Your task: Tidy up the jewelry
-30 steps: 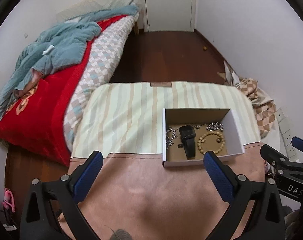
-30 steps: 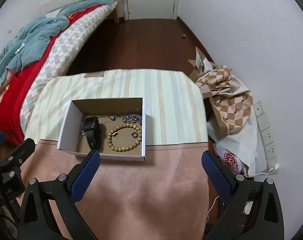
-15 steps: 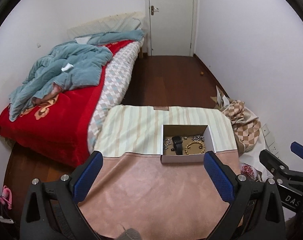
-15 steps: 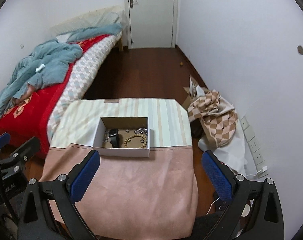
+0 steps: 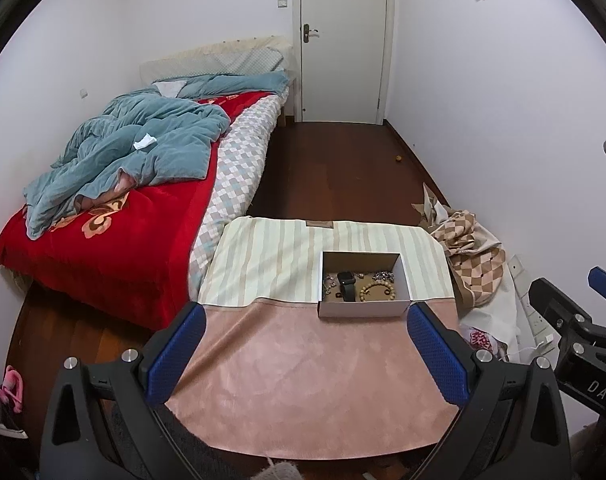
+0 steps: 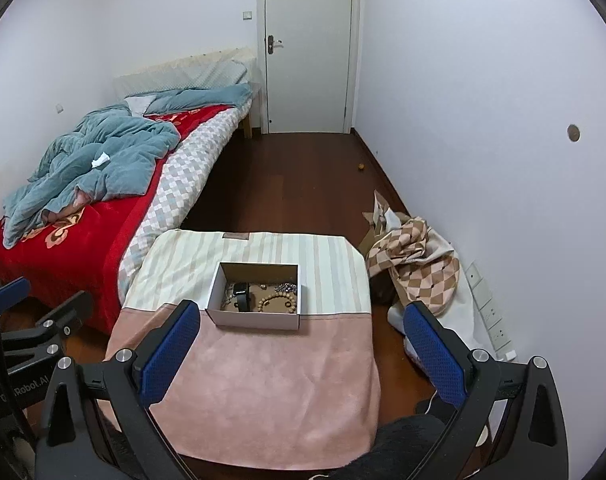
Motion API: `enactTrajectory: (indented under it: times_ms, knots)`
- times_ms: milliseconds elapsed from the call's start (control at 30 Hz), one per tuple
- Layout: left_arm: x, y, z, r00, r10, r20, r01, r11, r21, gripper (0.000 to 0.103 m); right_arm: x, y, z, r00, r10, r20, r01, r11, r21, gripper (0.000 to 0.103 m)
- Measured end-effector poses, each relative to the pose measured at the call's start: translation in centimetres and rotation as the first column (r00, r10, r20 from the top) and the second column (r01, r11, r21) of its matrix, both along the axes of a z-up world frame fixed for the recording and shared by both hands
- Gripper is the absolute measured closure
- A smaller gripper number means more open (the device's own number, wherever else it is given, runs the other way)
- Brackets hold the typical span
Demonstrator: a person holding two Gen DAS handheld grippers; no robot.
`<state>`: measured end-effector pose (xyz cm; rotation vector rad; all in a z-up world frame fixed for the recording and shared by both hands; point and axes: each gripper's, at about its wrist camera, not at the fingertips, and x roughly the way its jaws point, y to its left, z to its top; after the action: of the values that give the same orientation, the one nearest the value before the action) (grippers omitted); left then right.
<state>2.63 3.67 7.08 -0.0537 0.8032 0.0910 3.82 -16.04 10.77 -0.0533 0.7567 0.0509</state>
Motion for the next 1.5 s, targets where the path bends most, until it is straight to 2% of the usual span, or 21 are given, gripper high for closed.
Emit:
enactTrajectory:
  times_ms: [233, 500, 1000, 1300, 1500]
  knots:
    - [0.1, -0.2, 0.2, 1.0, -0.008, -0.011, 0.008, 1.0, -0.003, 0.0, -0.5, -0.3, 0.6, 1.0, 0.006, -0.015, -0.006, 1.0, 0.004, 0.0]
    - [2.5, -0.6, -0.6, 0.999, -0.016, -0.042, 0.015, 1.0, -0.012, 0.0, 1.6, -0.6, 0.2, 1.0, -0.023, -0.019, 0.022, 1.0, -0.009, 0.0]
    - [7.6, -1.1, -2.6, 0.997, 0.031, -0.077, -0.029, 0.999, 0.028, 0.0, 8.1, -0.7, -2.9, 0.995, -0.061, -0.078, 0.057, 0.997, -0.045, 0.0]
    - [9.2, -1.4, -4.8, 0.991, 0.041, -0.13, -0.036, 0.998, 0.042, 0.0, 10.4, -0.5, -5.6, 0.991, -0.057, -0.122, 0.051, 0.997, -0.051, 0.0]
    - [9.5, -1.5, -4.9, 0.991, 0.042, -0.13, -0.036, 0.998, 0.043, 0.0, 11.0, -0.5, -6.5, 0.989, -0.06, -0.139, 0.052, 0.997, -0.059, 0.0]
